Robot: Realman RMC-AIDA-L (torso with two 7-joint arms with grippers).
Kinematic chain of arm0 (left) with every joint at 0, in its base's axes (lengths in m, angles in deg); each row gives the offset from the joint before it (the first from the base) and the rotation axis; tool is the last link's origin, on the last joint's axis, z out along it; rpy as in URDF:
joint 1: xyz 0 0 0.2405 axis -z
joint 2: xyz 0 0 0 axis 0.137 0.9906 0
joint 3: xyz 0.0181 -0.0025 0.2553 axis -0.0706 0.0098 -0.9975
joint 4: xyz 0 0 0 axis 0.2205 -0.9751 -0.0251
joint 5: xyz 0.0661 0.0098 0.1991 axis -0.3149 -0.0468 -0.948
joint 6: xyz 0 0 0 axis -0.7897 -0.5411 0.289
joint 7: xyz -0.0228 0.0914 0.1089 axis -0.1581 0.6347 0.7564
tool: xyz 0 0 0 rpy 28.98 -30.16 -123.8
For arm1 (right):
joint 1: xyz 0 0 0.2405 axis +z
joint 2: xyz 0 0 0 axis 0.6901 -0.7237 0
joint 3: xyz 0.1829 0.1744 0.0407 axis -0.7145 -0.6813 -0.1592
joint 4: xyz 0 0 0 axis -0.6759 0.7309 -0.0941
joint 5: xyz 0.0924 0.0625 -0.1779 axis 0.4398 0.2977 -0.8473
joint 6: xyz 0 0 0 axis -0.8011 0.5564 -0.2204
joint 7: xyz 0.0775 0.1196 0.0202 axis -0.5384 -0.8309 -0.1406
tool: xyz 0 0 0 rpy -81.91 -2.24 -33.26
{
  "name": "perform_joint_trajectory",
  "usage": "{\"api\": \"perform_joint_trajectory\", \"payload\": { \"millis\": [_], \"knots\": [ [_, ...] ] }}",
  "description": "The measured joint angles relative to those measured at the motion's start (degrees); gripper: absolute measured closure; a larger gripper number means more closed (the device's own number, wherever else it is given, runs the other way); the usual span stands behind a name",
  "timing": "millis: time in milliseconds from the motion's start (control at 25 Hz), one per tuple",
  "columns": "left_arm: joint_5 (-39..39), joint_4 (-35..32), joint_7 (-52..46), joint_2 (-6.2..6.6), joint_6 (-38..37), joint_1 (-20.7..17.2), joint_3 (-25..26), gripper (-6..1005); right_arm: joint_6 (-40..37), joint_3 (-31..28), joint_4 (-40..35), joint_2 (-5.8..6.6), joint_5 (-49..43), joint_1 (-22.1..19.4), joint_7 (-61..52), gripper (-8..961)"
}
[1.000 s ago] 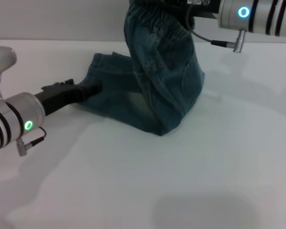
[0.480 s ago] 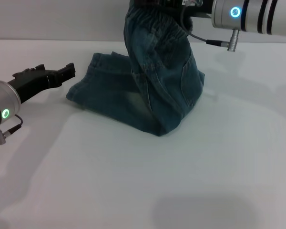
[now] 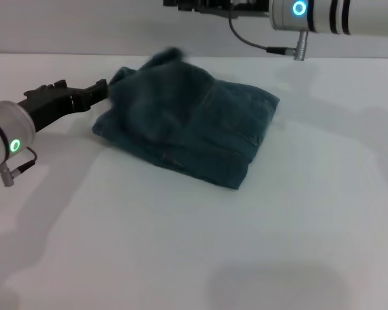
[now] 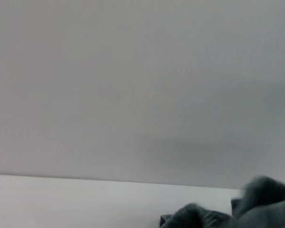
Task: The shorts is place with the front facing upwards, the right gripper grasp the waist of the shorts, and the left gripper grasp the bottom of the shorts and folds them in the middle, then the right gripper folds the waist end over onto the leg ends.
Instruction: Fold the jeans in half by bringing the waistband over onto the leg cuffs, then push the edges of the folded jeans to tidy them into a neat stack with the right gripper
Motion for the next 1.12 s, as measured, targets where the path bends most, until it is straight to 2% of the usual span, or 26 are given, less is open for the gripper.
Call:
{"api": "perform_joint_trajectory", "payload": {
  "millis": [160, 240, 360, 480, 560, 720, 800, 920, 1000, 1120],
  "knots": [
    [0.0, -1.7, 0.02, -0.1, -0.96, 1.8, -0.39, 154, 0.96, -0.01, 0.33, 0.0, -2.13, -0.09, 0.2, 610],
    [0.0, -2.15, 0.02, -0.11, -1.51, 2.17, -0.45, 155, 2.49, 0.0, -1.02, -0.66, -4.59, -0.83, 1.23, 516],
    [0.01, -2.34, 0.03, -0.13, -2.1, 2.26, -0.54, 155, 7.14, 0.51, -6.57, -2.57, -7.97, -5.13, 5.49, 428],
    [0.01, -2.41, 0.02, -0.19, -4.26, 2.22, -1.6, 154, 15.82, 4.07, -10.88, -3.35, -8.39, -10.66, 9.04, 366],
    [0.01, -2.49, 0.03, -0.21, -6.25, 2.09, -2.9, 153, 24.55, 8.58, -12.51, -3.41, -8.33, -13.72, 9.45, 325],
    [0.01, -3.5, 0.02, -0.17, -8.14, 2.59, -4.15, 153, 46.81, 20.88, -16.81, -3.54, -8.21, -19.7, 9.42, 242],
    [0.01, -4.17, -0.01, -0.22, -9.46, 2.88, -4.86, 154, 61.51, 30.22, -18.09, -3.6, -8.16, -21.88, 9.42, 218],
    [0.13, -4.67, -0.17, -0.22, -10.61, 3.32, -5.99, 154, 79.41, 42.7, -17.36, -3.61, -8.2, -23.04, 8.07, 232],
    [0.31, -4.82, -0.25, -0.21, -11.06, 3.59, -6.25, 154, 88.06, 51.93, -14.8, -3.58, -9.59, -22.99, 2.97, 242],
    [0.38, -5.04, -0.34, -0.23, -11.92, 3.64, -6.41, 155, 94.65, 62.05, -10.23, -3.54, -16.48, -23.27, -11.51, 256]
  ]
}}
